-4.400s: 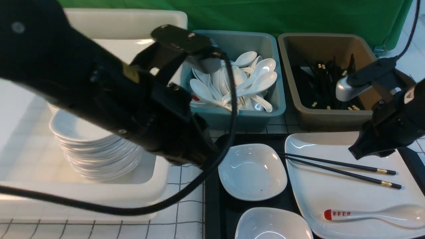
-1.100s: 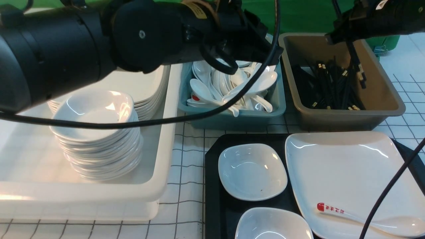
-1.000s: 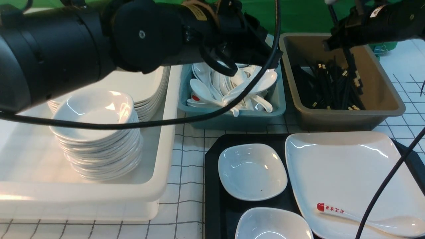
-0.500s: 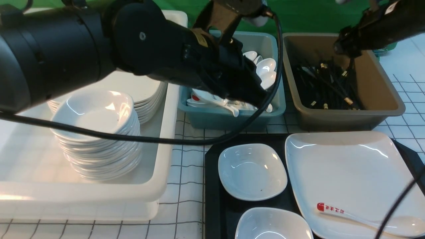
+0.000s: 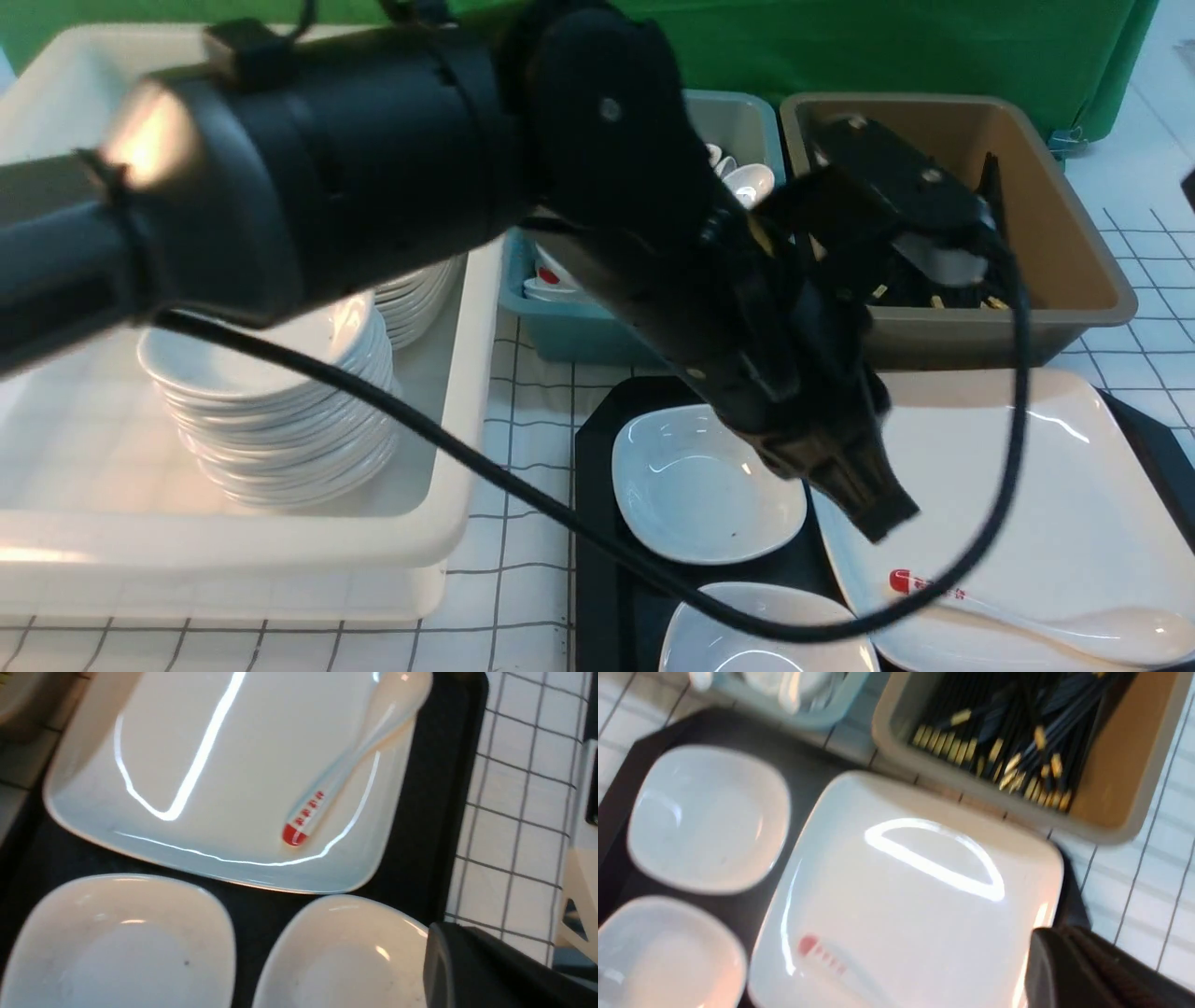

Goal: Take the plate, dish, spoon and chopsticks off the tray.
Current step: Use the left arm to grab a soup spoon from the plate

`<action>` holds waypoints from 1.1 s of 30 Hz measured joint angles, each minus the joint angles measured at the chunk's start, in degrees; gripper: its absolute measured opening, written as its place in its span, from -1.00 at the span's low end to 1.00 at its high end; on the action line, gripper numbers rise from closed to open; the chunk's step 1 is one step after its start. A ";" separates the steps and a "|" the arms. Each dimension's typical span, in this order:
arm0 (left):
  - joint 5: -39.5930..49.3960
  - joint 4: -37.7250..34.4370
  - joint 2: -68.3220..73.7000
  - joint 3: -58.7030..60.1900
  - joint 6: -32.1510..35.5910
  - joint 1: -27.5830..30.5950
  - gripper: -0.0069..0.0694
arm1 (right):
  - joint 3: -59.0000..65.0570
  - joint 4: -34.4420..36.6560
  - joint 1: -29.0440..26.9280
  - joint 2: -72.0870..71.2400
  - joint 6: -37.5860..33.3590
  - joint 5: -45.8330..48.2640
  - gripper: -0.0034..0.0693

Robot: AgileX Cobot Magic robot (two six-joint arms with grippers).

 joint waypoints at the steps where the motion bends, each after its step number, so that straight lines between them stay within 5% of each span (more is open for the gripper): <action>1: 1.08 0.28 0.86 -1.00 0.00 -0.66 -0.83 | 2.28 0.00 0.00 -1.94 0.56 0.08 -0.88; 6: 3.84 2.22 7.21 -6.62 1.25 -3.44 -0.83 | 15.88 0.33 0.00 -13.01 4.10 0.43 -0.88; 18: -10.50 4.33 17.34 -7.98 8.88 -6.53 -0.62 | 37.89 3.34 0.00 -39.10 9.48 1.04 -0.89; 29: -18.42 6.18 23.81 -7.98 9.19 -6.53 0.48 | 38.81 5.62 0.00 -42.49 10.03 1.10 -0.89; 33: -20.78 6.49 25.82 -7.98 9.56 -6.53 0.67 | 38.85 5.64 0.00 -42.49 10.03 1.10 -0.89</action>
